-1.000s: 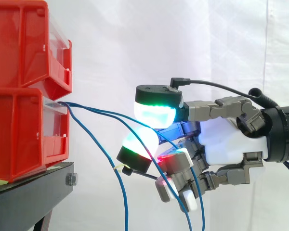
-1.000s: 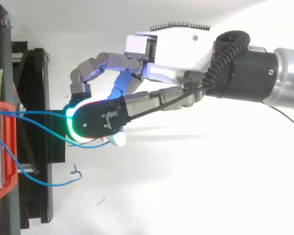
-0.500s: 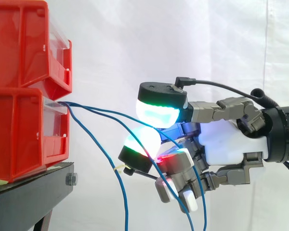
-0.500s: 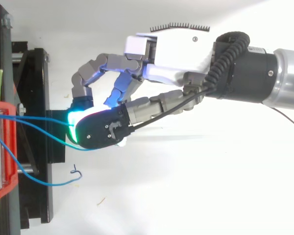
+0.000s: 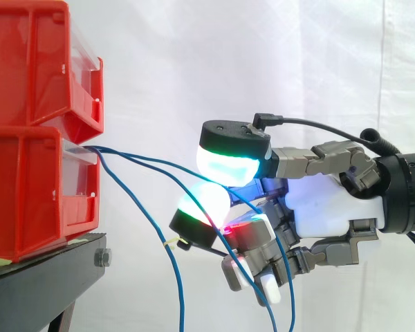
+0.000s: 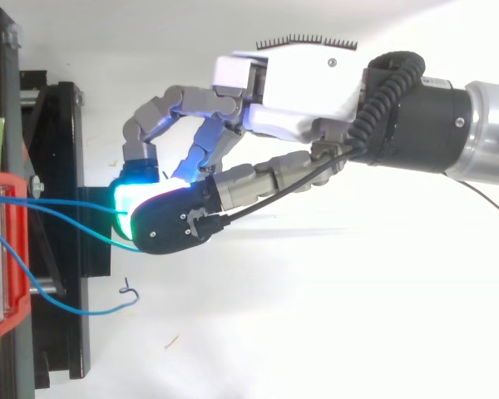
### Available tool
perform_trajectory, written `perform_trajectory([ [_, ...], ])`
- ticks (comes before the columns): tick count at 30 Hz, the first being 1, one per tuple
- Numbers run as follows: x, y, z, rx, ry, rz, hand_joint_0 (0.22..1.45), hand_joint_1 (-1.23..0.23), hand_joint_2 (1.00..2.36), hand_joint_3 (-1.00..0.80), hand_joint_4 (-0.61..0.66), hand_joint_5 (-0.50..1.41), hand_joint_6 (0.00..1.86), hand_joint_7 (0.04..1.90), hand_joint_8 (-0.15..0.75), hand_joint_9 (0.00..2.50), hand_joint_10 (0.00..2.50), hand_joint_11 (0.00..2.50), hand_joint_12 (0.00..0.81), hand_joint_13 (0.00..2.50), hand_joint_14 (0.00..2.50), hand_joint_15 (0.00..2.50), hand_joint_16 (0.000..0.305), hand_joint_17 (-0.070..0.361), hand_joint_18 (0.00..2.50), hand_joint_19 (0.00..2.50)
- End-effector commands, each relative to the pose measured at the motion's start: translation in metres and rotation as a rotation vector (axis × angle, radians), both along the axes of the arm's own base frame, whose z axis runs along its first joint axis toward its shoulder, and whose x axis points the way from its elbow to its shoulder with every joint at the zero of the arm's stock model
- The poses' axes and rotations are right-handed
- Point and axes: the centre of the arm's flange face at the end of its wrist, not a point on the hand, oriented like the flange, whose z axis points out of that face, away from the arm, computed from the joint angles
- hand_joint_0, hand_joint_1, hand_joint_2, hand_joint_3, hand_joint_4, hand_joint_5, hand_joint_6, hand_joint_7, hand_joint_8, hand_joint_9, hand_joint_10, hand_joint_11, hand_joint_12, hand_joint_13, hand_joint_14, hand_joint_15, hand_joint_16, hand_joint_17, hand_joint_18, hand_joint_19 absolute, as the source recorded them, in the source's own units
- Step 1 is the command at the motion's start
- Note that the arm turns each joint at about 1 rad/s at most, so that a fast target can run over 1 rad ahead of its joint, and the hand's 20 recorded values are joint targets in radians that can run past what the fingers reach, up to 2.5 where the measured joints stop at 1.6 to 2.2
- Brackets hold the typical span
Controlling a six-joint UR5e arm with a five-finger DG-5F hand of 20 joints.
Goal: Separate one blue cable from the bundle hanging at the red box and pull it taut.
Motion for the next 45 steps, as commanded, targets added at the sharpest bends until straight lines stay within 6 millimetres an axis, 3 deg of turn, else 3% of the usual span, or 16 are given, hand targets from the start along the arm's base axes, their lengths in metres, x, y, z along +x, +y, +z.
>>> perform_trajectory([
  [1, -0.0001, -0.0004, 0.0000, 0.000, 0.000, -0.002, 0.66, -0.81, 1.03, -0.09, -0.15, -0.22, 0.90, 1.18, 0.247, 1.14, 0.03, 1.26, 0.351, 1.00, 0.03, 0.75, 0.046, 0.105, 0.94, 0.72],
  [4, -0.0001, 0.0009, -0.0001, 0.002, 0.002, 0.001, 0.66, -0.80, 1.03, -0.01, -0.24, -0.21, 0.91, 1.28, 0.244, 1.16, 0.03, 1.29, 0.348, 1.02, 0.02, 0.76, 0.046, 0.103, 0.95, 0.73],
  [7, -0.0001, 0.0009, -0.0014, 0.012, 0.004, 0.000, 0.73, -0.85, 1.03, -0.10, -0.19, -0.22, 0.92, 1.28, 0.230, 1.16, 0.03, 1.29, 0.338, 1.03, 0.03, 0.76, 0.045, 0.101, 0.93, 0.69],
  [9, -0.0001, 0.0018, -0.0003, 0.026, 0.001, -0.002, 0.76, -0.86, 1.03, -0.21, -0.15, -0.22, 0.92, 1.18, 0.228, 1.15, 0.03, 1.28, 0.334, 1.03, 0.03, 0.76, 0.044, 0.099, 0.92, 0.68],
  [18, -0.0021, 0.0034, -0.0025, 0.060, 0.015, -0.007, 0.78, -0.88, 1.02, -0.32, -0.21, -0.22, 0.91, 1.19, 0.218, 1.20, 0.03, 1.32, 0.331, 1.08, 0.03, 0.80, 0.043, 0.097, 0.94, 0.69],
  [20, -0.0022, 0.0023, -0.0025, 0.062, 0.015, -0.008, 0.80, -0.86, 1.03, -0.20, -0.22, -0.22, 0.92, 1.29, 0.214, 1.21, 0.03, 1.34, 0.328, 1.10, 0.03, 0.86, 0.042, 0.094, 0.90, 0.72],
  [25, -0.0022, 0.0057, -0.0027, 0.090, 0.015, -0.006, 0.82, -0.85, 1.03, -0.09, -0.21, -0.22, 0.92, 1.26, 0.210, 1.21, 0.03, 1.35, 0.319, 1.16, 0.03, 1.09, 0.041, 0.092, 0.88, 0.77],
  [31, -0.0041, 0.0067, -0.0056, 0.105, 0.034, -0.007, 0.83, -0.84, 1.03, -0.08, -0.10, -0.24, 0.93, 1.13, 0.201, 1.07, 0.02, 1.47, 0.332, 1.08, 0.03, 1.18, 0.042, 0.095, 0.82, 0.75],
  [34, -0.0044, 0.0066, -0.0059, 0.104, 0.037, -0.008, 0.81, -0.86, 1.03, -0.13, 0.01, -0.26, 0.93, 1.10, 0.204, 0.94, 0.01, 1.77, 0.362, 0.96, 0.02, 1.14, 0.044, 0.100, 0.80, 0.67],
  [39, -0.0043, 0.0078, -0.0059, 0.104, 0.038, -0.006, 0.80, -0.85, 1.03, -0.15, 0.04, -0.26, 0.93, 1.07, 0.236, 0.84, 0.01, 1.67, 0.352, 0.88, 0.02, 1.00, 0.042, 0.094, 0.77, 0.62],
  [43, -0.0044, 0.0078, -0.0047, 0.105, 0.036, -0.006, 0.81, -0.84, 1.03, -0.18, 0.04, -0.26, 0.93, 1.07, 0.243, 0.83, 0.00, 1.85, 0.347, 0.90, 0.02, 1.08, 0.041, 0.093, 0.76, 0.64],
  [45, -0.0044, 0.0078, -0.0047, 0.105, 0.036, -0.006, 0.81, -0.84, 1.02, -0.23, 0.04, -0.25, 0.93, 1.08, 0.252, 0.74, 0.38, 1.79, 0.336, 0.99, 0.02, 1.30, 0.040, 0.091, 0.77, 0.67],
])
